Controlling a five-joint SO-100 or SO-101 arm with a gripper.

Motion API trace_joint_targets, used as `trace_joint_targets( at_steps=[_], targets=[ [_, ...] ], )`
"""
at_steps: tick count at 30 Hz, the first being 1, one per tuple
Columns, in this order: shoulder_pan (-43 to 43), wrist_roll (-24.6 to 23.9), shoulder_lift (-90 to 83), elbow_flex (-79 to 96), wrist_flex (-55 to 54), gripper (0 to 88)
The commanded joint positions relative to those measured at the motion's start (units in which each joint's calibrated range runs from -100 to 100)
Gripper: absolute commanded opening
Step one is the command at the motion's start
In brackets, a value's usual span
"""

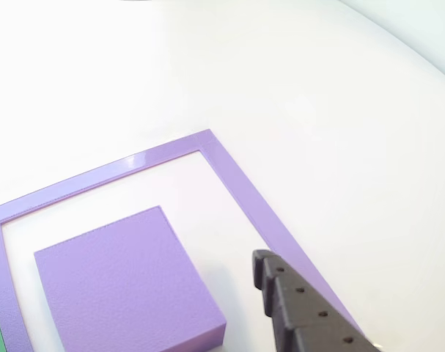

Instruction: Tower of hanoi

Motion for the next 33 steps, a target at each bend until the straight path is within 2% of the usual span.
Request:
trace_joint_targets(
  at_steps=[1,12,33],
  targets=[
    [0.47,0.0,0.84,-2.22,-2.18,51.5],
    [-1.35,0.0,3.11,-1.86,-3.8,50.8],
    [-2.31,0.0,3.11,0.32,-4.37,42.4]
  ],
)
